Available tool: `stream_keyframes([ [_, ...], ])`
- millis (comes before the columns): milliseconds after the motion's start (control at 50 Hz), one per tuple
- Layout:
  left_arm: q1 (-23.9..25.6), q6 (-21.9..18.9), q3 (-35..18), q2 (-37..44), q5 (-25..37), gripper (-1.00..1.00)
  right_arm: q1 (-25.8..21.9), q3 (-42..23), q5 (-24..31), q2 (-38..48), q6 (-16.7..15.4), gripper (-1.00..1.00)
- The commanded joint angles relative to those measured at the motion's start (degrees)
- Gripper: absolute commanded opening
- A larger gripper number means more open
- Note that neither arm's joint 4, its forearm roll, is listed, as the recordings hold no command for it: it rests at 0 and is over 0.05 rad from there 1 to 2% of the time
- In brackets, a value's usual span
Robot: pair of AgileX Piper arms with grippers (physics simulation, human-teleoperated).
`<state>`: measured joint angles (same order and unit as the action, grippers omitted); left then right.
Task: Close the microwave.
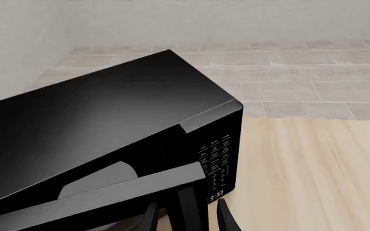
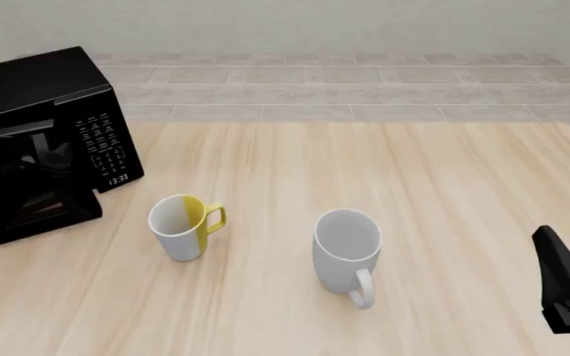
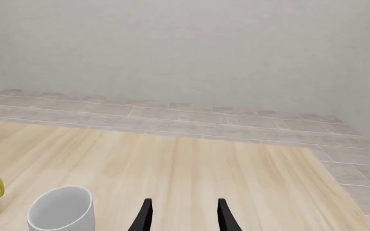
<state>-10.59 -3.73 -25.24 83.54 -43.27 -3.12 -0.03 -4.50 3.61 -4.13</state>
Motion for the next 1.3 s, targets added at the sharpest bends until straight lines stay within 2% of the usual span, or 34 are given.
stream_keyframes([
  [20, -1.35, -1.50, -3.70, 3.51, -0.34, 1.00, 0.01, 0.01, -0.02, 0.07, 0.01, 1.00],
  [580, -2.34, -2.13, -4.66, 7.02, -2.02, 1.00, -0.01, 0.01, 0.61, -0.44, -0.10, 1.00],
  [1300, -3.55, -2.12, -8.30, 10.92, -0.50, 1.00, 0.16, 0.01, 0.59, -0.29, 0.12, 1.00],
])
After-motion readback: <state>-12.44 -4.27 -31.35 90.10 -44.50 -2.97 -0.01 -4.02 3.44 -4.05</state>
